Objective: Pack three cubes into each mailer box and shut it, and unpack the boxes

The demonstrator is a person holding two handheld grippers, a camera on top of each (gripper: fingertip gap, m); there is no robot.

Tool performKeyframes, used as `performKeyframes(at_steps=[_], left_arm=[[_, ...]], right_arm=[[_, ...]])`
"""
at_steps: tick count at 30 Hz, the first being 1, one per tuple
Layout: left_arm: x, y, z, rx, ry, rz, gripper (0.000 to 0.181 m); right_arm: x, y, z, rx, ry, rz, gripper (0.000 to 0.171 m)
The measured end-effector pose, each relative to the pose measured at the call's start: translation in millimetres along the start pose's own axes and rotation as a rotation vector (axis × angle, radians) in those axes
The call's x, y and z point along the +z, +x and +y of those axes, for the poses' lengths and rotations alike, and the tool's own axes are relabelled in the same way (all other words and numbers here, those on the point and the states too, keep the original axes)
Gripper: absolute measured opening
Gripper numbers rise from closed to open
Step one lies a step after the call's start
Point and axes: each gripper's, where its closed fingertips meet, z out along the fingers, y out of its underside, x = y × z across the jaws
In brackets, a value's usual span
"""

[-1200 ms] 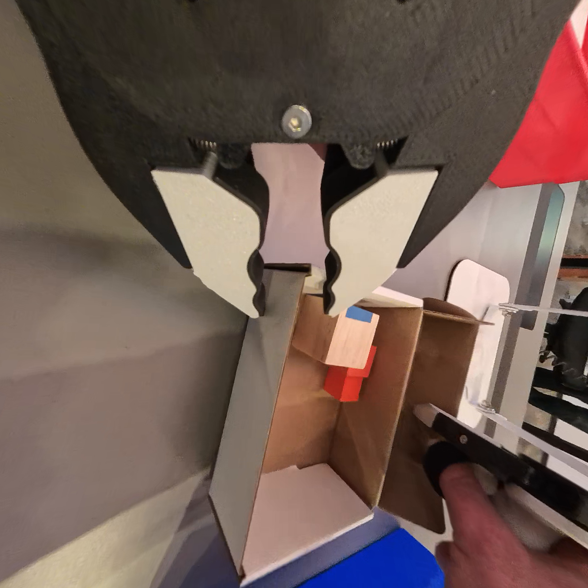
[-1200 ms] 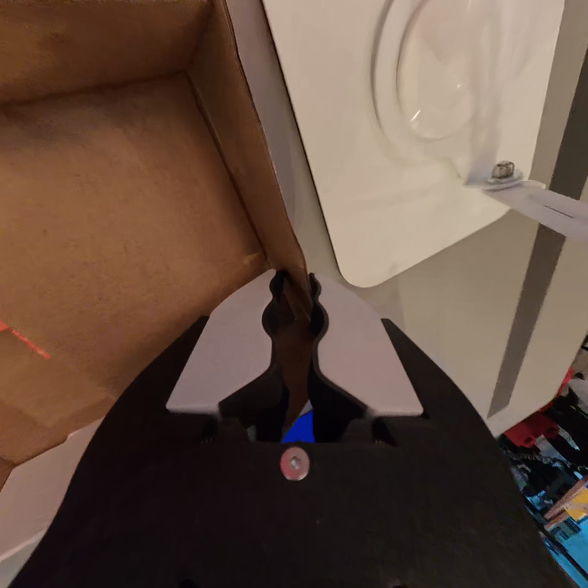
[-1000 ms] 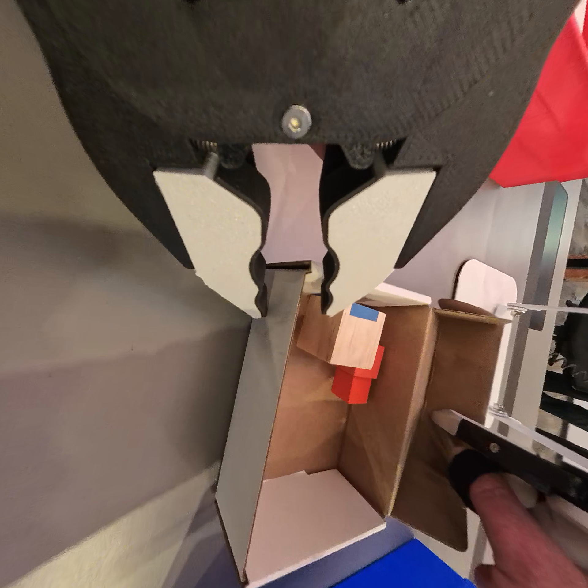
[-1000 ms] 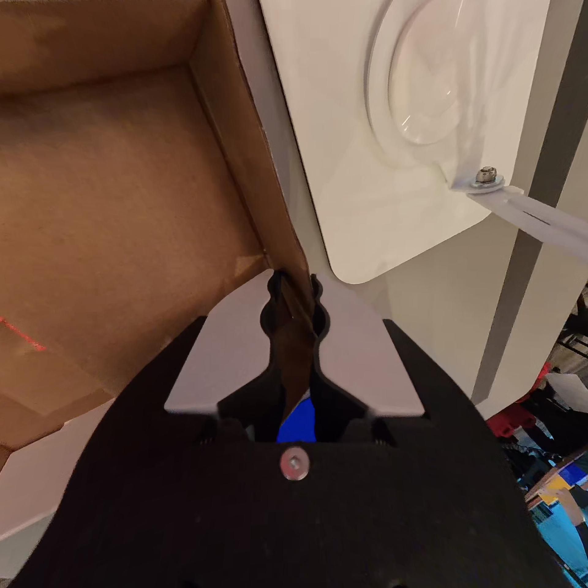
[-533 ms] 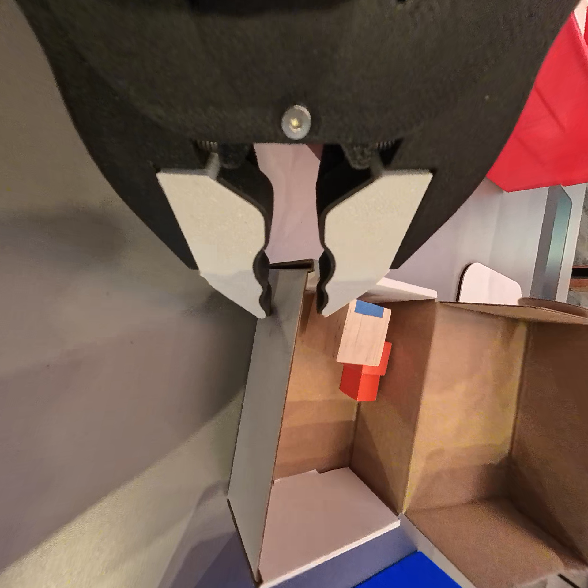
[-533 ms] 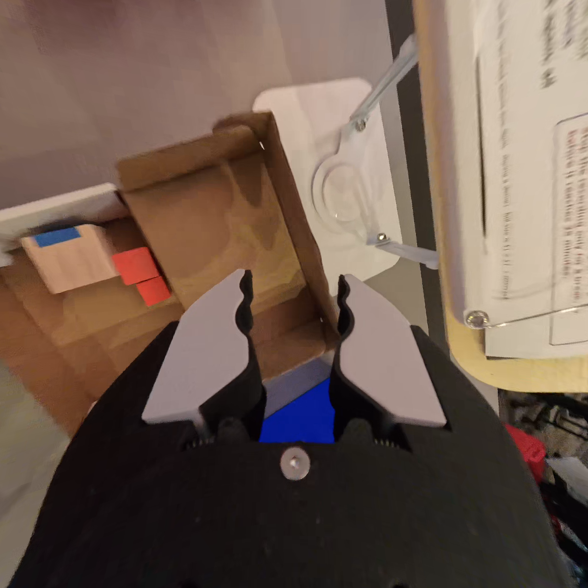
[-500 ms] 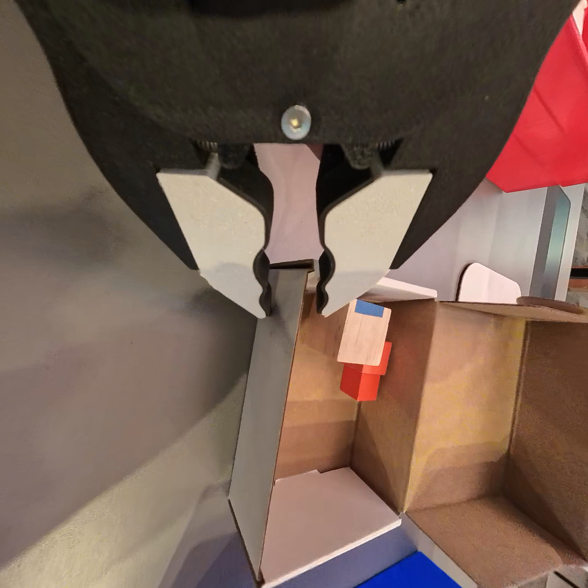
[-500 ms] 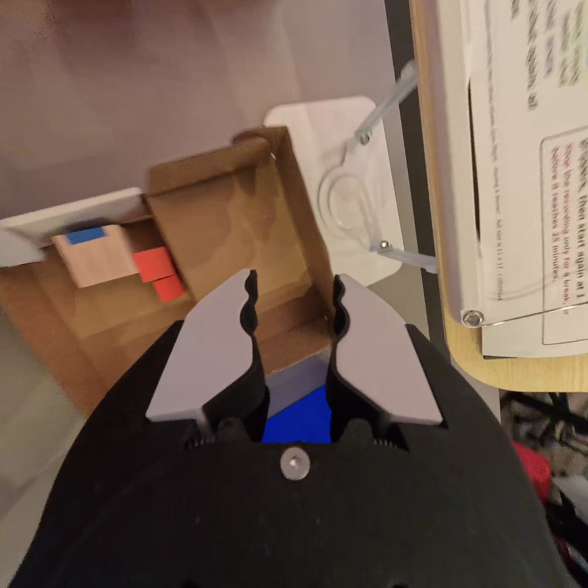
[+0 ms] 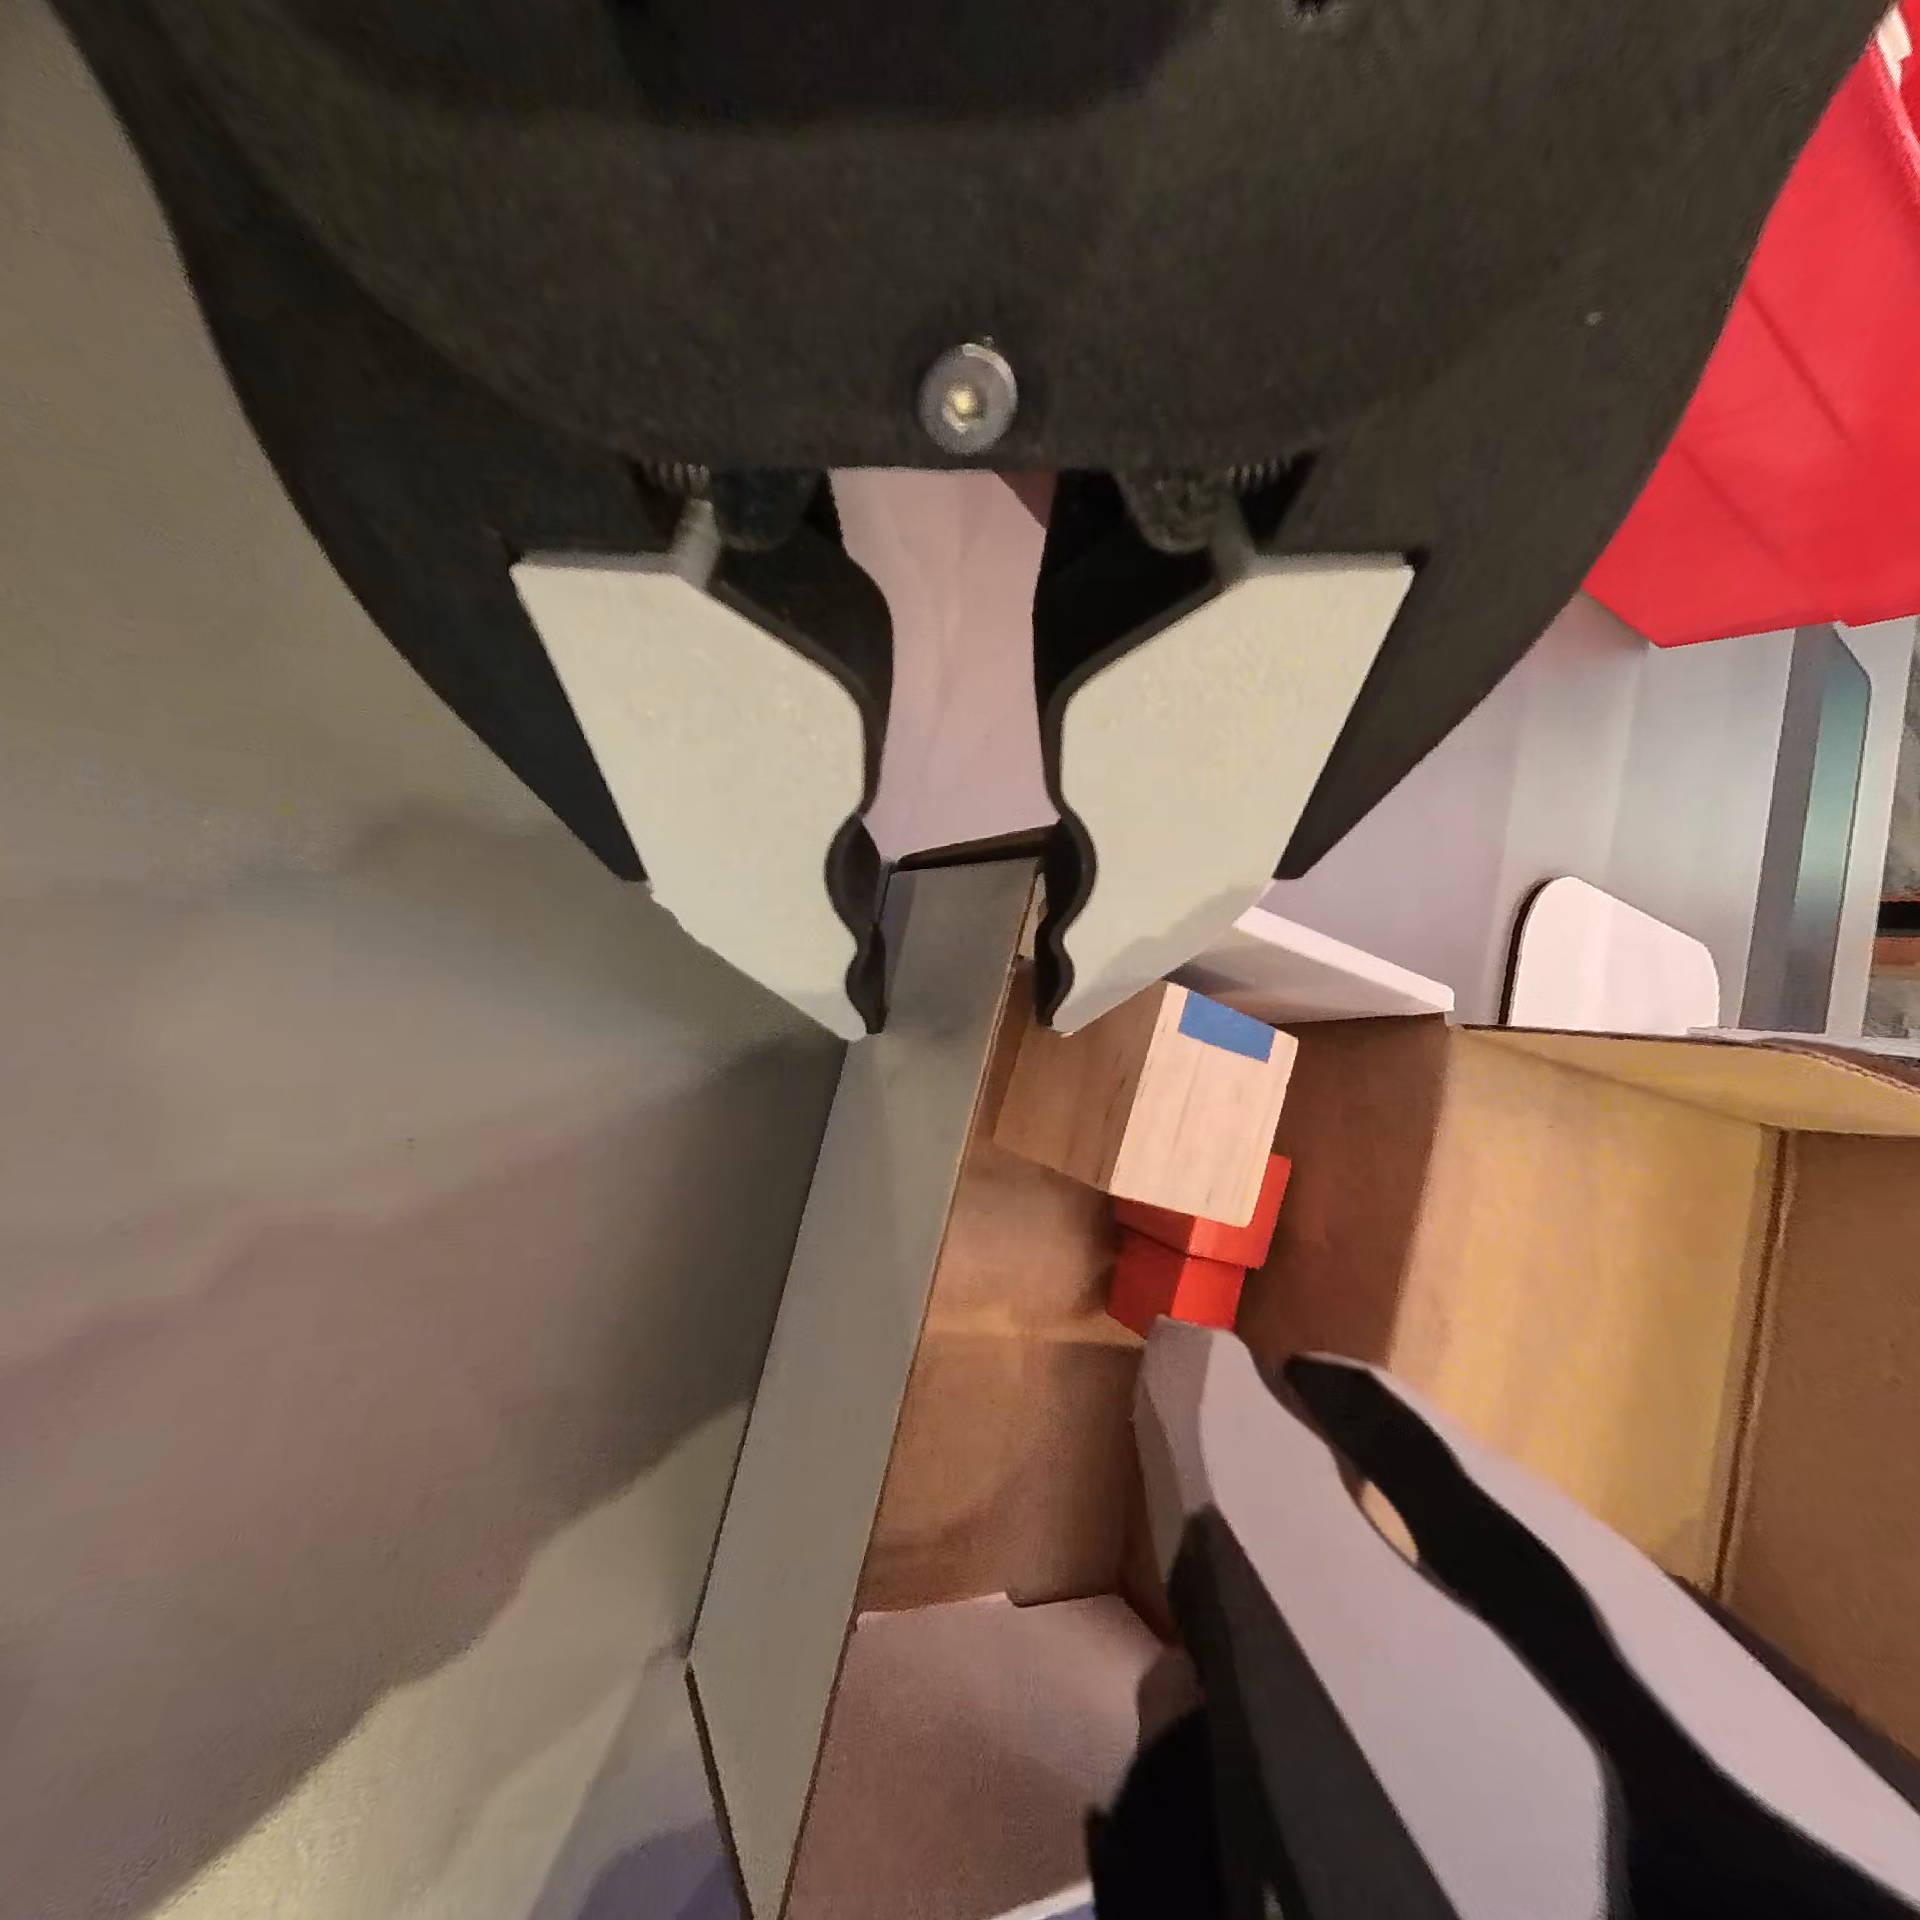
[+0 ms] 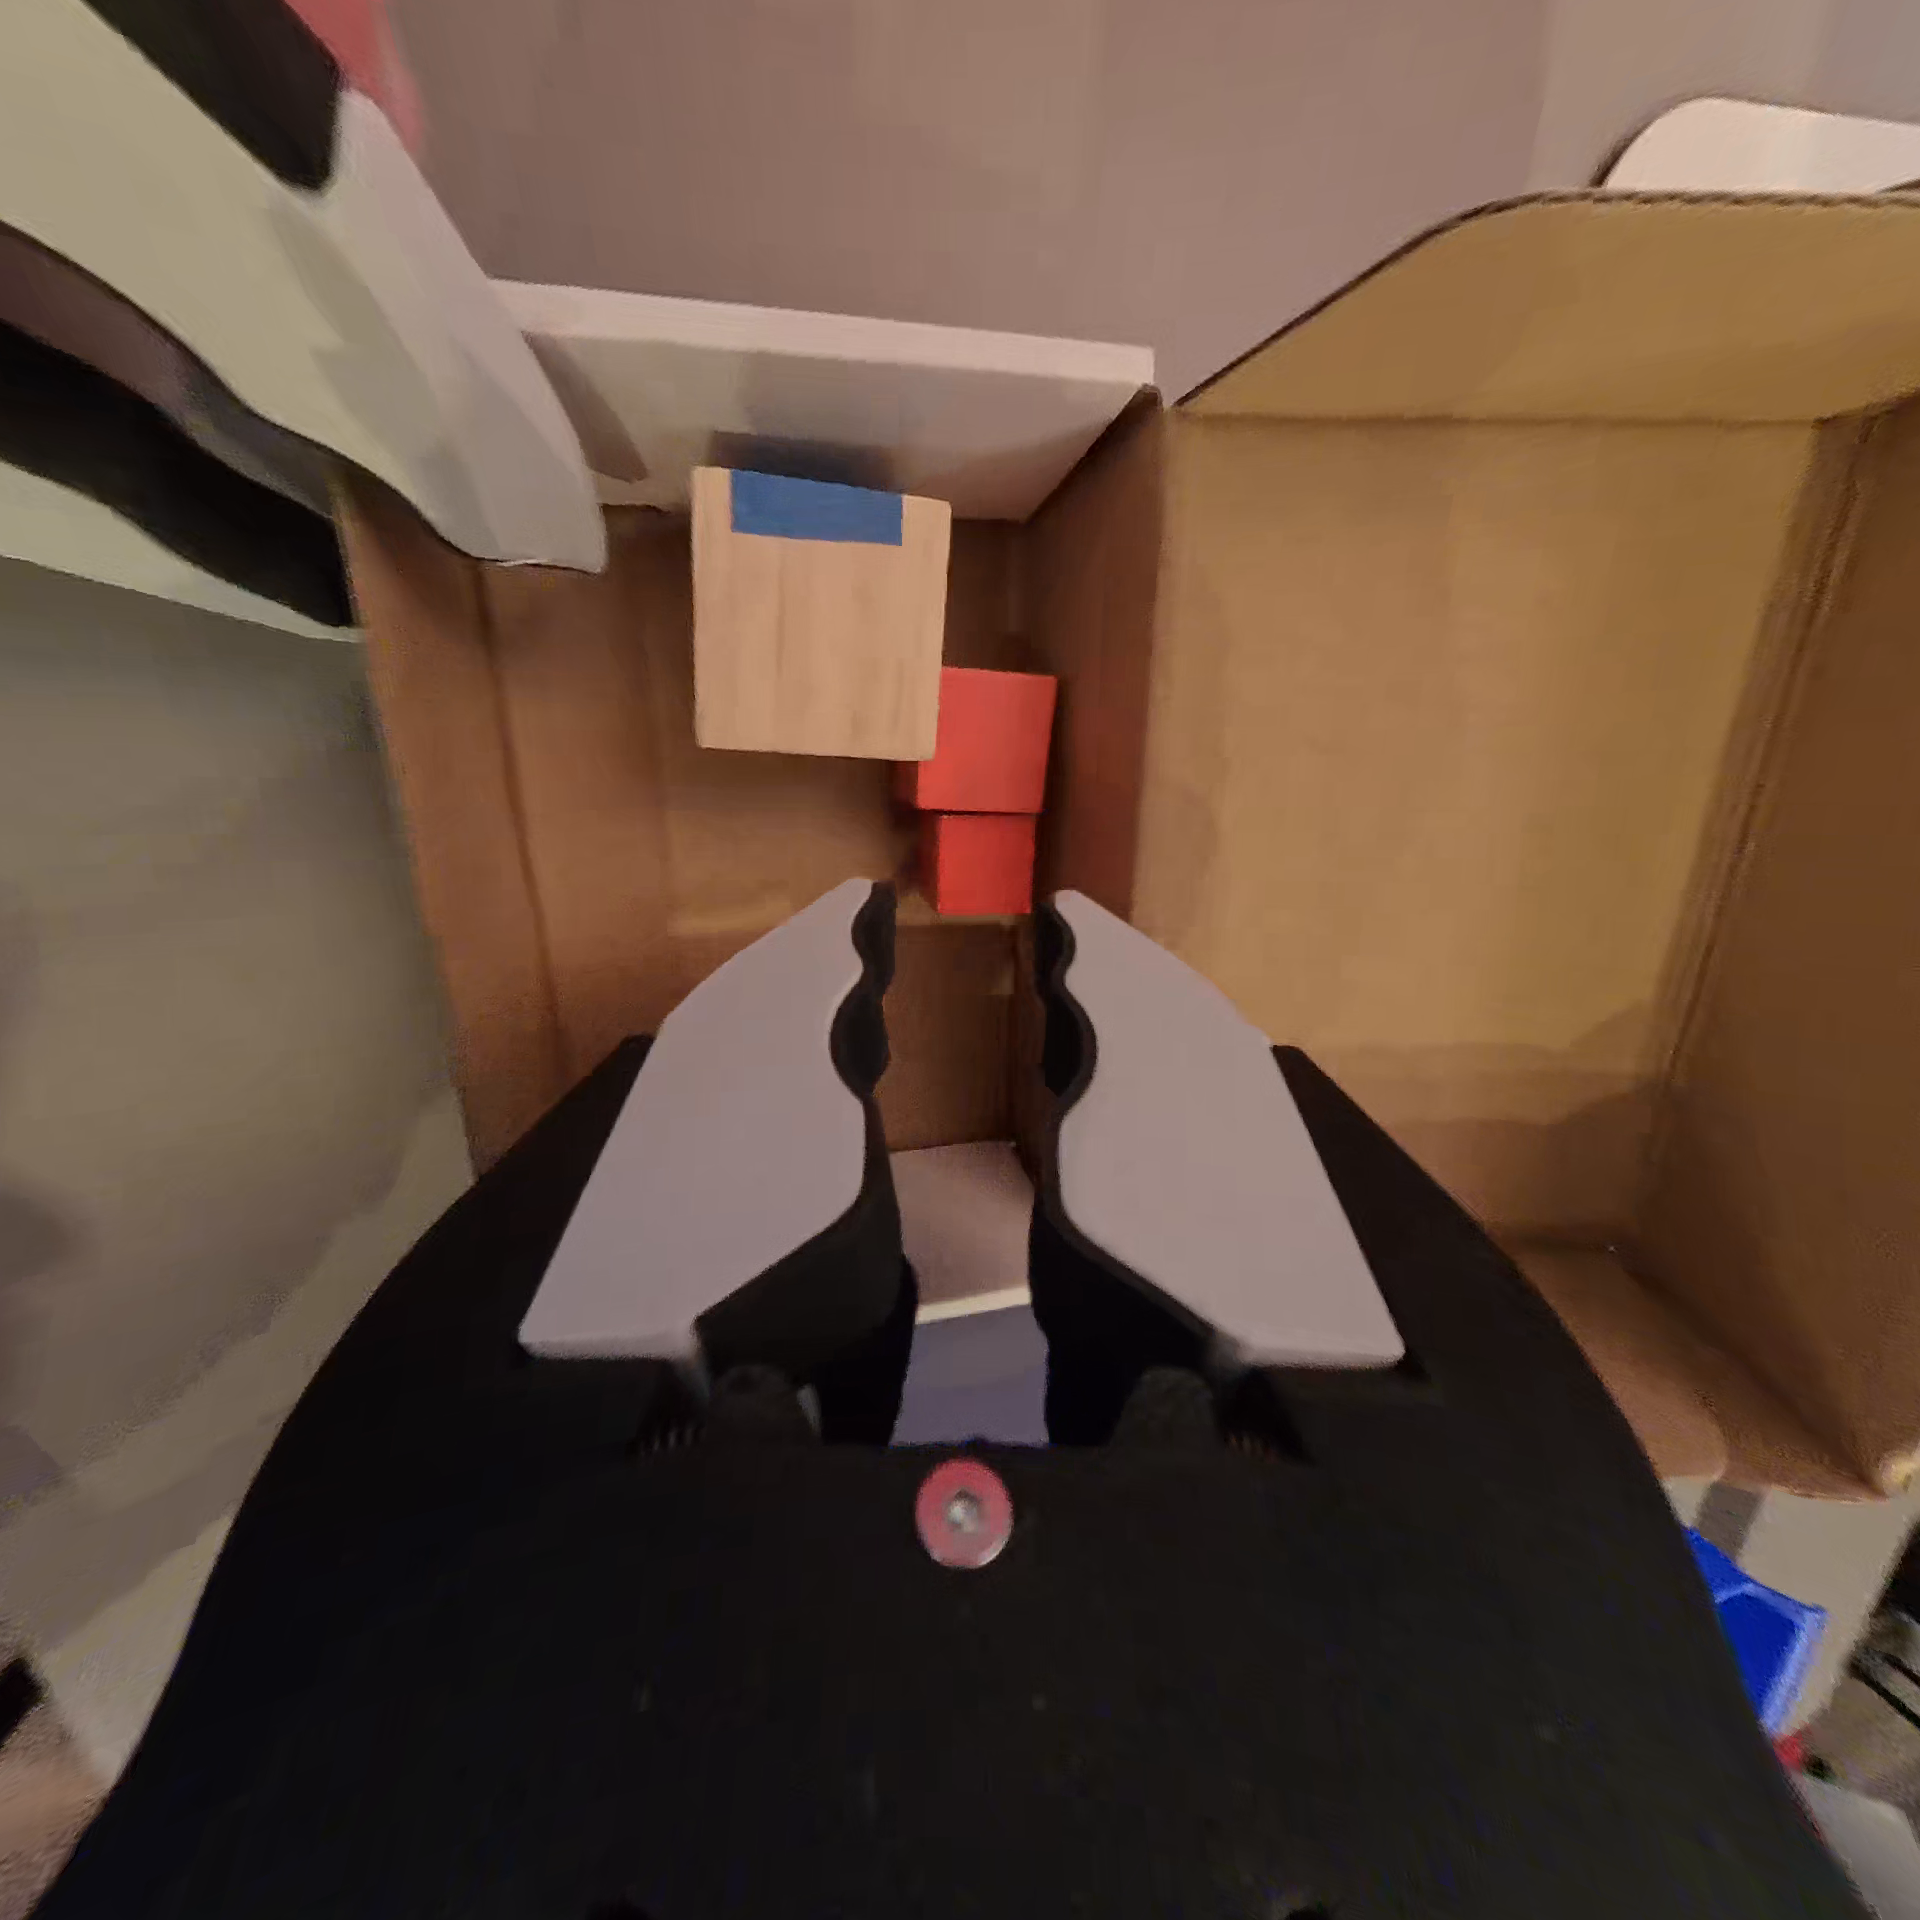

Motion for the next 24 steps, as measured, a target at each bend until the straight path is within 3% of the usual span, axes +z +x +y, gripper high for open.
performKeyframes(at_steps=[1,8,10,13,18,24], left_arm=[[0.2,0.0,-0.2,0.0,-0.002,-0.001,0.027],[0.7,1.5,-4.5,0.017,0.007,-0.007,0.022],[0.9,0.5,-4.2,0.013,0.0,-0.016,0.021],[1.8,0.0,-3.5,0.002,-0.009,-0.026,0.021],[2.6,-0.3,-4.3,0.01,-0.012,-0.03,0.02],[2.5,-0.1,-3.9,0.019,-0.015,-0.026,0.02]], right_arm=[[3.8,1.0,-0.1,-0.017,-0.007,0.019,0.027],[23.4,3.4,1.0,-0.044,-0.05,0.048,0.035],[22.2,4.2,1.4,-0.052,-0.052,0.038,0.03],[15.9,-5.4,13.3,-0.056,-0.126,-0.061,0.011],[10.2,-4.2,5.6,-0.036,-0.086,-0.052,0.039],[29.4,1.6,-3.7,-0.085,-0.096,-0.028,0.033]])
